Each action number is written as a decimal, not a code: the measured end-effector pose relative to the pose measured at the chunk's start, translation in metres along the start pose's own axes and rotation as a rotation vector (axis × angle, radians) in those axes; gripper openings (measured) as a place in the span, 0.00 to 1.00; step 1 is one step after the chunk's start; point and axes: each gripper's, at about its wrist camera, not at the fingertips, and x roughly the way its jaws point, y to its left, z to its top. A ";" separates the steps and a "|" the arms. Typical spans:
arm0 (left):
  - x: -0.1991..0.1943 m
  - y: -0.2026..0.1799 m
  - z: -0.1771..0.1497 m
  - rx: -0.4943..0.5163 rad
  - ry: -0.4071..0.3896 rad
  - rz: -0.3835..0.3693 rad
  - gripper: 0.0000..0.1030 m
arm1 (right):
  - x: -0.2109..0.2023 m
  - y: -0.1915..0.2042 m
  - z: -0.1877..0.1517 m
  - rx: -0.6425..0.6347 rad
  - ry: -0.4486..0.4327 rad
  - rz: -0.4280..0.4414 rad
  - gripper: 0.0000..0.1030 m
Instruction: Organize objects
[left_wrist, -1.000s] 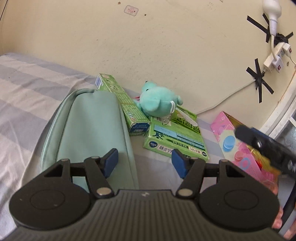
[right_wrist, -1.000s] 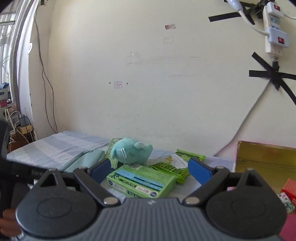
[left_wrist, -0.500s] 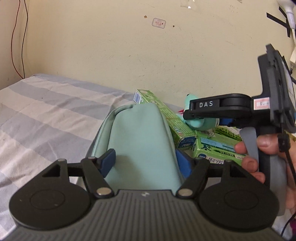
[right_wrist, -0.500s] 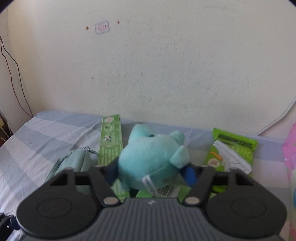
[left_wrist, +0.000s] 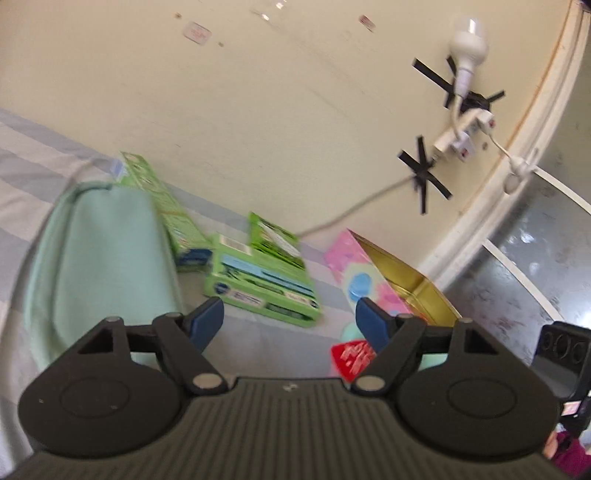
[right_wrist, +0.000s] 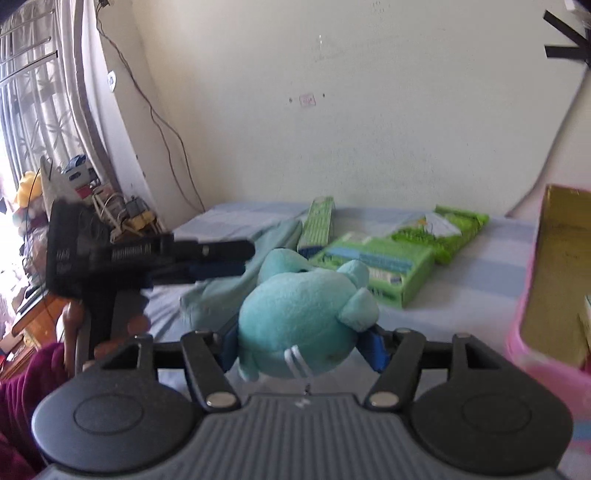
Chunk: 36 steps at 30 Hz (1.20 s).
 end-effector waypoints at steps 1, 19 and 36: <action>0.005 -0.008 -0.003 0.006 0.038 -0.034 0.78 | -0.006 -0.003 -0.012 -0.002 0.019 -0.015 0.66; 0.056 -0.082 -0.061 0.151 0.356 -0.078 0.73 | -0.019 0.010 -0.073 -0.120 0.051 -0.221 0.64; 0.151 -0.212 0.002 0.433 0.187 -0.125 0.72 | -0.087 -0.067 -0.010 -0.078 -0.266 -0.508 0.55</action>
